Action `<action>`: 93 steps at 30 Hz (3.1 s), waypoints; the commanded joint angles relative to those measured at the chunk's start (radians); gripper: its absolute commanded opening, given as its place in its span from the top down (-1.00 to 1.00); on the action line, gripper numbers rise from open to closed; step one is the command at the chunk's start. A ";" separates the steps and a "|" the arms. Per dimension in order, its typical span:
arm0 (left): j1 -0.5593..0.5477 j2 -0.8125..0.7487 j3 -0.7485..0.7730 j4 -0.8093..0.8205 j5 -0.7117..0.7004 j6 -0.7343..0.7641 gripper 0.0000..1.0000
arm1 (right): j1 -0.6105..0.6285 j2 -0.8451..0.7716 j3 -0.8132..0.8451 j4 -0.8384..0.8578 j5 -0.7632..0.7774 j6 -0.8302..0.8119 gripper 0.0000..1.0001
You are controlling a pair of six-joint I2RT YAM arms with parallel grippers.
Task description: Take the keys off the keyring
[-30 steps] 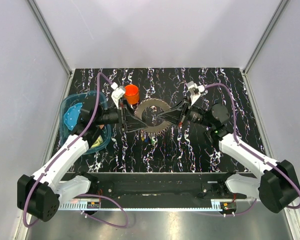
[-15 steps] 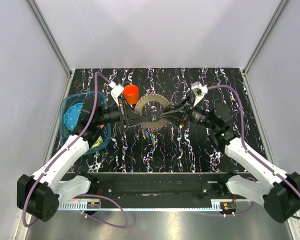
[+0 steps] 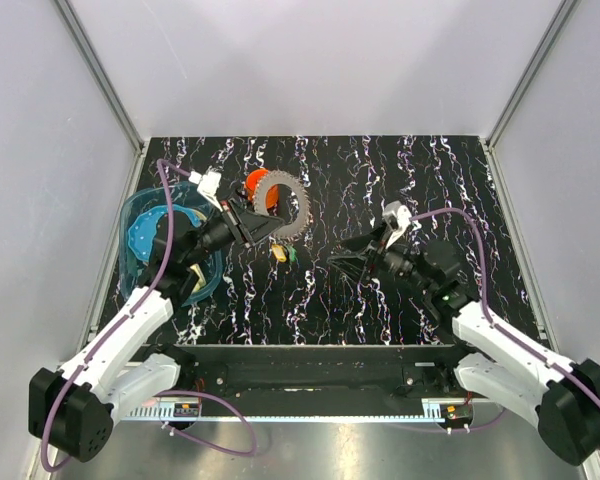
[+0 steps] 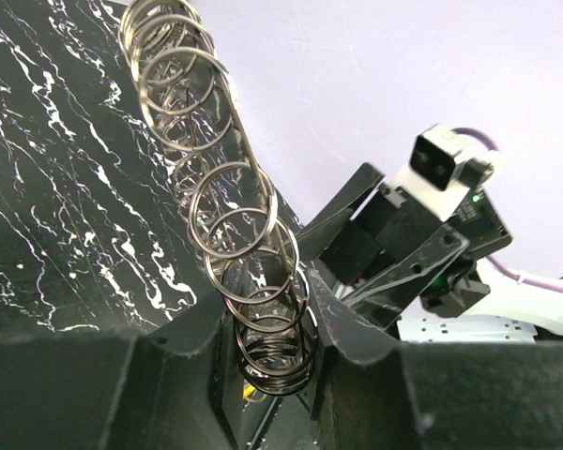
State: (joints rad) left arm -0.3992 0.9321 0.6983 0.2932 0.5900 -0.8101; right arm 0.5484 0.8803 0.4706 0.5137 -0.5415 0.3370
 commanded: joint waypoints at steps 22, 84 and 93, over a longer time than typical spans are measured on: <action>-0.041 -0.018 -0.016 0.356 -0.081 -0.169 1.00 | 0.288 0.480 0.072 0.615 0.390 -0.184 -0.06; -0.073 -0.148 -0.223 0.016 -0.314 0.103 0.03 | 0.300 0.187 0.293 -0.306 0.512 -0.571 1.00; -0.073 -0.295 -0.203 -0.204 -0.311 0.235 -0.24 | 0.298 0.206 0.330 -0.322 0.437 -0.679 1.00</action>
State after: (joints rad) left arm -0.4759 0.6804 0.4793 0.1684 0.2924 -0.6678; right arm 0.8497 1.0958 0.7433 0.1635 -0.0620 -0.2443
